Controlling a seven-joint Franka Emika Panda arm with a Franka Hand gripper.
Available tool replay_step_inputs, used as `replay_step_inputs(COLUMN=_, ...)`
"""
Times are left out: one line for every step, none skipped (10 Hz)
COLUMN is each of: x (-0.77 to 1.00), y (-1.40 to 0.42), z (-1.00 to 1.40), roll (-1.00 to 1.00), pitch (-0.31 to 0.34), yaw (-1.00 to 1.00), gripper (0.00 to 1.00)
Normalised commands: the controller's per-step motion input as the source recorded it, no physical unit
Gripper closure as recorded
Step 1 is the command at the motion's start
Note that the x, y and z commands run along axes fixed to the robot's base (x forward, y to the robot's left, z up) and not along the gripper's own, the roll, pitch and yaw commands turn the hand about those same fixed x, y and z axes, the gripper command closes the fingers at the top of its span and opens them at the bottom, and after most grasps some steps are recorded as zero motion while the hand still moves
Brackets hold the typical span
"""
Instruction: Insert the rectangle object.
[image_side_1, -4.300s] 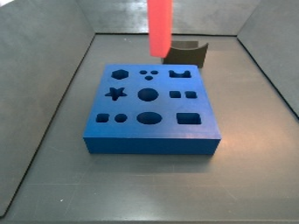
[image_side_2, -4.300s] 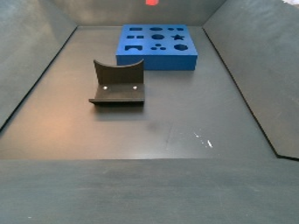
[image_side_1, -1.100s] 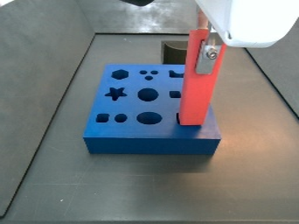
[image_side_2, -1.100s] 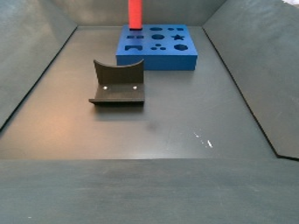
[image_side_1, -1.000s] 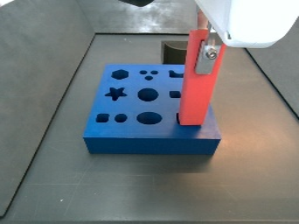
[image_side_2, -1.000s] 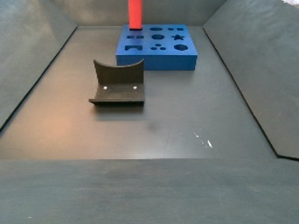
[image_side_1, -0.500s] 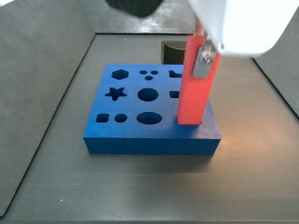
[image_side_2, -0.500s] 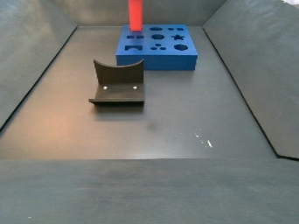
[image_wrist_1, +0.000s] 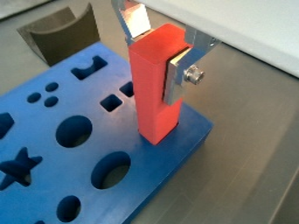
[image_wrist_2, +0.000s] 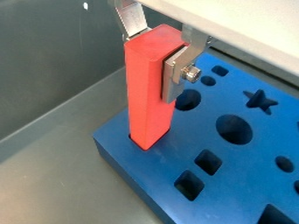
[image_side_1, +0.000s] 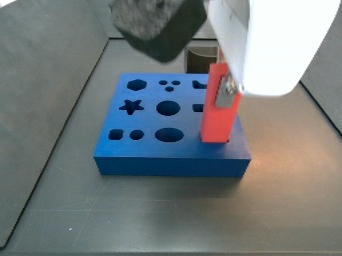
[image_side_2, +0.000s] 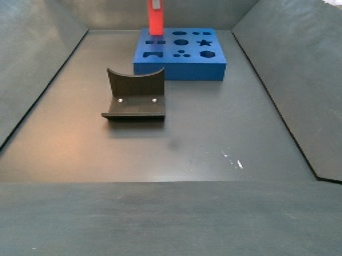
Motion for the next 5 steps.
replay_step_inputs(x=0.06, y=0.0, z=-0.32, roll=0.0, pitch=0.0, yaw=0.0, gripper=1.0)
replay_step_inputs(x=0.06, y=0.0, z=-0.31, roll=0.0, pitch=0.0, yaw=0.0, gripper=1.0)
replay_step_inputs(x=0.04, y=0.0, z=-0.31, roll=0.0, pitch=0.0, yaw=0.0, gripper=1.0)
replay_step_inputs(x=0.0, y=0.0, z=-0.14, roll=0.0, pitch=0.0, yaw=0.0, gripper=1.0)
replay_step_inputs(x=0.0, y=0.0, z=0.0, roll=0.0, pitch=0.0, yaw=0.0, gripper=1.0)
